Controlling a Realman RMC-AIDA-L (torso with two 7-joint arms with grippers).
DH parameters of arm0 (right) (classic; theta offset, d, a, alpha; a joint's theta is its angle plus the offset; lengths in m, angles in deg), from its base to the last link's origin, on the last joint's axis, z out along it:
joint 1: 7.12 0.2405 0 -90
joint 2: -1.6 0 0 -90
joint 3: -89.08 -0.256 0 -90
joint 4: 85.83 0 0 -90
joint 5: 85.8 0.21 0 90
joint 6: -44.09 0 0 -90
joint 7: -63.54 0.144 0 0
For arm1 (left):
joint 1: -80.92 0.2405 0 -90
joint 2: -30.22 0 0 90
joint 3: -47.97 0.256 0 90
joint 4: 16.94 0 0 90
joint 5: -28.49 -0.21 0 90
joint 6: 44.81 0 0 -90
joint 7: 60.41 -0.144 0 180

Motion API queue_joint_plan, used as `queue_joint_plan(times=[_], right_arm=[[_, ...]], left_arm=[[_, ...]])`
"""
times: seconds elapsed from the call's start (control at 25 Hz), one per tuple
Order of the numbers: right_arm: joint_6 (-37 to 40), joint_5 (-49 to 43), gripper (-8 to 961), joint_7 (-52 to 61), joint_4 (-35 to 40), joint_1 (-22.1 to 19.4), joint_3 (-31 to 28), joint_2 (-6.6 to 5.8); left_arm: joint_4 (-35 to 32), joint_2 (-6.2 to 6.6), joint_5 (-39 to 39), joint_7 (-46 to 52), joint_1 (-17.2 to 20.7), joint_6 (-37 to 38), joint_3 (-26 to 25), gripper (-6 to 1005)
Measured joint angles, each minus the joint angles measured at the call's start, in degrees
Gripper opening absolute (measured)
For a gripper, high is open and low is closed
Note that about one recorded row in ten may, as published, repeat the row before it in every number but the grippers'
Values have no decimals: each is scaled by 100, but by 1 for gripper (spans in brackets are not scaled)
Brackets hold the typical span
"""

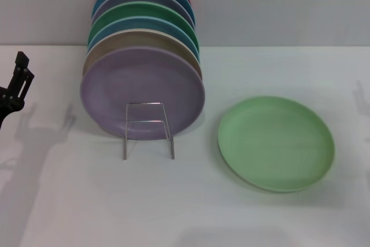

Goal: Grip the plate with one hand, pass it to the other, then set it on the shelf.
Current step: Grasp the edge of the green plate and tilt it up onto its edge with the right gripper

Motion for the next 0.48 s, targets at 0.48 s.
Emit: queue_joint_plan(times=[0.48], right_arm=[[-3,-8,598,214,-133,28,22,28]], left_arm=[[9,7,4,-10,-11,157,-41,812]])
